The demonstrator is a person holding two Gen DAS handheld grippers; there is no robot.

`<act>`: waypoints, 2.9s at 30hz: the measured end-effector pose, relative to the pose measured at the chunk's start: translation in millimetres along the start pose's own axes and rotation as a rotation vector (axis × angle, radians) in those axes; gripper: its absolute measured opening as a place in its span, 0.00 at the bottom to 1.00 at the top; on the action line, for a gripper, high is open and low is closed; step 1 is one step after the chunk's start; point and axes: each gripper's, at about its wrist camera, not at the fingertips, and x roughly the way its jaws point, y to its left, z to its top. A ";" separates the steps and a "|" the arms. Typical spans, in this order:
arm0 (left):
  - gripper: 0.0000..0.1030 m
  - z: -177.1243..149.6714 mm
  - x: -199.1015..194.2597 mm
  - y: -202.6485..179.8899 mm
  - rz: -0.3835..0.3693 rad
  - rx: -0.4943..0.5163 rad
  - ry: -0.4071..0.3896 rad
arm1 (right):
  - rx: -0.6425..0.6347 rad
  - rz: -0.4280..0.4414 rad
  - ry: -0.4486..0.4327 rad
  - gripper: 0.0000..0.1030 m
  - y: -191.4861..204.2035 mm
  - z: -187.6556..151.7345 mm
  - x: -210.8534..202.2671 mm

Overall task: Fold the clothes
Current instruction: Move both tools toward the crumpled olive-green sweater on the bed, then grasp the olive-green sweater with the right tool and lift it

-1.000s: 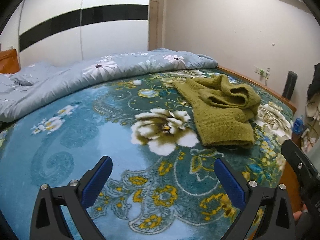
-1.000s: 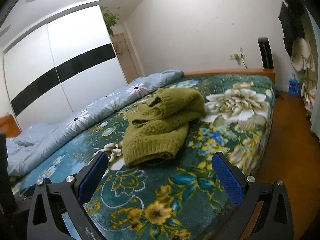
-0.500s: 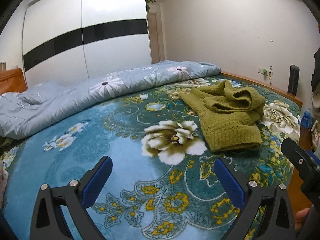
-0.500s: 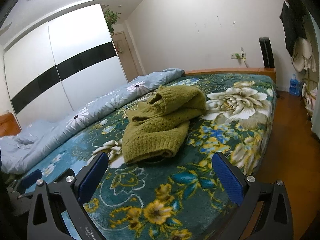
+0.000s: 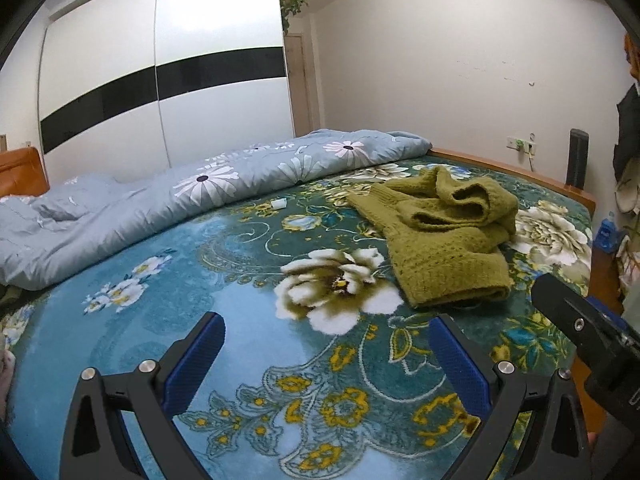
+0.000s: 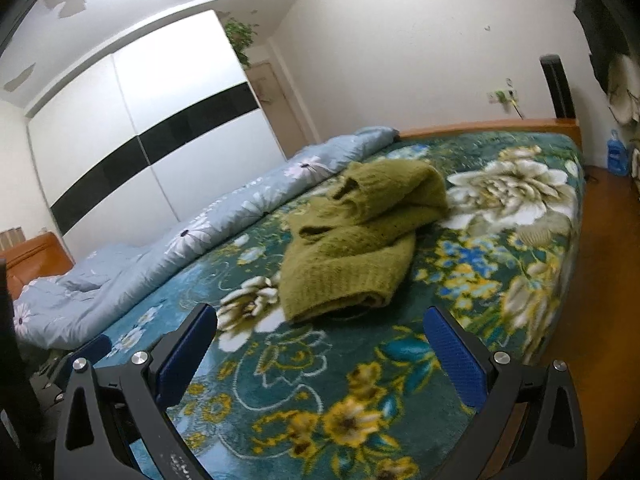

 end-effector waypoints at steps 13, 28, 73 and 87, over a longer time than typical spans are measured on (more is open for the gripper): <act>1.00 4.5 -7.6 8.1 0.004 0.014 -0.049 | 0.099 0.057 -0.045 1.00 -11.0 3.1 -5.9; 1.00 -5.0 9.3 55.8 -0.022 -0.094 -0.031 | -0.033 -0.073 0.003 1.00 -8.2 14.8 10.8; 1.00 -22.2 -13.4 211.9 0.014 -0.327 0.014 | -0.029 0.172 0.153 0.10 93.5 201.0 62.0; 1.00 -53.8 -76.8 325.4 0.172 -0.496 -0.038 | -0.078 0.639 0.188 0.10 302.9 218.6 43.1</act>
